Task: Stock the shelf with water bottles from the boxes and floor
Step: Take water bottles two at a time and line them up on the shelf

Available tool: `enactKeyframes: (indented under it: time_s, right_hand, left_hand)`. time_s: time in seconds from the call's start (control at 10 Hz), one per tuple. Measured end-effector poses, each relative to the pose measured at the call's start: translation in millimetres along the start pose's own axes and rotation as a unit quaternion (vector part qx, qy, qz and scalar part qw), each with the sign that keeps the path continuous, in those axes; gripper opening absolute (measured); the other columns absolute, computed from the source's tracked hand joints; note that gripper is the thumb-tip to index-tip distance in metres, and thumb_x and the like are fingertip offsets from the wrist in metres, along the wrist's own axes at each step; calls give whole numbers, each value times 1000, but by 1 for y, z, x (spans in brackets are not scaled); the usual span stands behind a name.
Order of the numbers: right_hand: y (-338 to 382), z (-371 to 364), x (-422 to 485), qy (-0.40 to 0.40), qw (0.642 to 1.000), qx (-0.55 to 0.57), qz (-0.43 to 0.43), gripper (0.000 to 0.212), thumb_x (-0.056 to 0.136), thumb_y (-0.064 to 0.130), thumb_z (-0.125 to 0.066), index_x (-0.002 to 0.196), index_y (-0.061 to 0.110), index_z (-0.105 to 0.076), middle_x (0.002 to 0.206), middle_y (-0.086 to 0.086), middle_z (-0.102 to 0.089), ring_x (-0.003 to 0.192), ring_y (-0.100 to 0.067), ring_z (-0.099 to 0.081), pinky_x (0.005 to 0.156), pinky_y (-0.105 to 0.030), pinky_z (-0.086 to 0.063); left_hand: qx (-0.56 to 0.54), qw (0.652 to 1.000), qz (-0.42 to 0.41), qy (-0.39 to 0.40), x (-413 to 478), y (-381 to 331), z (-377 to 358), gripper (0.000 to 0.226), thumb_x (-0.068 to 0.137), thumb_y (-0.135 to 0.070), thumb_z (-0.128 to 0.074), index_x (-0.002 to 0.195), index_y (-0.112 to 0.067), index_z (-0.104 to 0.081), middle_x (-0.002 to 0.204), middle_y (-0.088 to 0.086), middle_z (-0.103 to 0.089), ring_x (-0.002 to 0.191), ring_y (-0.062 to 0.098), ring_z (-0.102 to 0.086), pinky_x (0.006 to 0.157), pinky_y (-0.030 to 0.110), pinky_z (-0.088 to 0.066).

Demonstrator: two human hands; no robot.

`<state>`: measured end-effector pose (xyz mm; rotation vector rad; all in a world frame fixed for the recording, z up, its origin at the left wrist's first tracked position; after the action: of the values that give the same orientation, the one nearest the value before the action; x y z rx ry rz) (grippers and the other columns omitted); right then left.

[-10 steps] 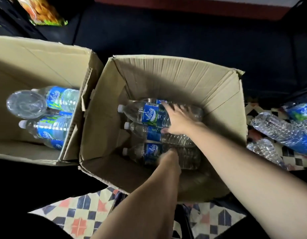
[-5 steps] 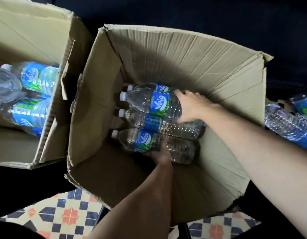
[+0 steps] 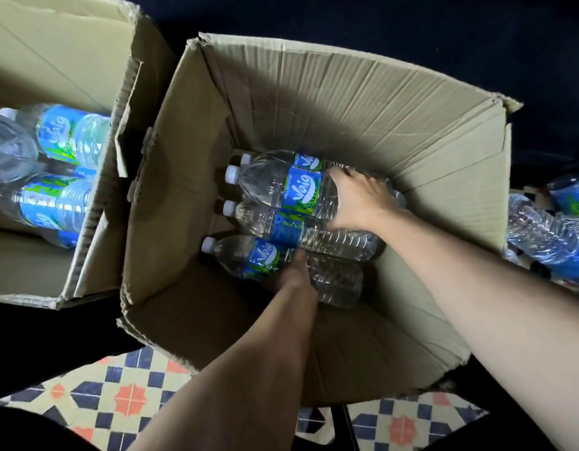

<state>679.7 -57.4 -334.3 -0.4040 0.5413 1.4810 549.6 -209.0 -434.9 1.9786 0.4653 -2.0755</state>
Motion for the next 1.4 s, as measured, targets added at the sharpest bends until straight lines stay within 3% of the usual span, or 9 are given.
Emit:
enactKeyframes:
  time_s: [0.2, 0.3, 0.4, 0.6, 0.8, 0.9, 1.0, 1.2, 1.4]
  right_hand:
    - [-6, 11, -15, 16, 999, 31, -20, 97, 45, 47, -85, 131, 27, -45, 124, -6, -63, 112, -30, -62, 91, -41, -51]
    - [-20, 30, -35, -7, 997, 58, -45, 98, 46, 48, -85, 133, 29, -45, 124, -4, -65, 113, -28, -62, 89, -37, -52]
    - [-27, 51, -53, -45, 989, 121, -74, 95, 44, 51, -83, 129, 30, -46, 124, 0, -65, 114, -26, -61, 88, -38, -52]
    - [-30, 98, -103, -153, 950, 249, -113, 90, 49, 49, -83, 127, 25, -45, 125, -1, -62, 117, -28, -59, 93, -39, -50]
    - [-32, 129, -155, -275, 875, 371, -147, 76, 39, 52, -77, 107, 28, -53, 103, 10, -68, 97, -17, -65, 80, -31, -54]
    - [-28, 161, -182, -358, 817, 430, -139, 75, 44, 45, -84, 111, 30, -55, 103, 12, -68, 96, -12, -65, 82, -27, -53]
    - [-30, 188, -199, -406, 776, 465, -128, 78, 51, 36, -89, 120, 32, -53, 101, 16, -66, 96, -7, -64, 77, -19, -48]
    - [-46, 267, -246, -515, 696, 495, -67, 76, 53, 32, -95, 116, 33, -53, 90, 24, -63, 84, 11, -60, 64, 3, -37]
    - [-64, 350, -278, -574, 637, 514, -11, 83, 45, 45, -97, 115, 31, -55, 95, 19, -70, 87, 13, -63, 73, -5, -47]
  left_hand:
    - [-18, 996, -76, -32, -69, -21, 11, 52, 79, -33, -75, 120, -6, -58, 127, 13, -62, 113, 25, -63, 73, 25, -48]
    - [42, 981, -170, -81, -102, -39, 12, 76, 57, -38, -90, 114, -4, -53, 105, 2, -64, 92, 17, -63, 78, 24, -49]
    - [77, 962, -231, -123, -136, -56, 16, 79, 51, -35, -94, 113, -12, -51, 99, 0, -61, 92, 19, -61, 82, 25, -49]
    - [170, 863, -467, -92, -206, -95, 23, 72, 49, -35, -93, 104, -27, -48, 91, -12, -60, 94, 14, -64, 79, 25, -48]
    - [215, 762, -610, -29, -277, -133, 22, 78, 46, -36, -94, 111, -28, -51, 94, -17, -65, 90, 3, -64, 81, 25, -51]
    - [209, 713, -669, 31, -325, -150, 5, 75, 48, -30, -95, 111, -26, -55, 90, -21, -65, 81, -18, -60, 67, 1, -42]
    - [205, 680, -701, 62, -360, -161, -8, 72, 47, -30, -96, 109, -26, -58, 88, -23, -66, 81, -21, -59, 66, -2, -41]
    - [177, 600, -771, 114, -457, -186, -42, 70, 46, -33, -97, 106, -30, -61, 92, -22, -72, 85, -7, -67, 77, 21, -54]
    - [140, 536, -820, 143, -552, -207, -83, 74, 44, -35, -97, 108, -31, -59, 89, -24, -71, 82, -11, -66, 74, 11, -51]
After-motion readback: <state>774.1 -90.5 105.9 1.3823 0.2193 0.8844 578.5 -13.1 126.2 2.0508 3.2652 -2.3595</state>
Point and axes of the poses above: each hand's wrist, its own x-axis towards the middle knuckle, its own z-axis out of the back of the hand, y = z × x, the point moved 7 cm from there along x, towards the middle knuckle
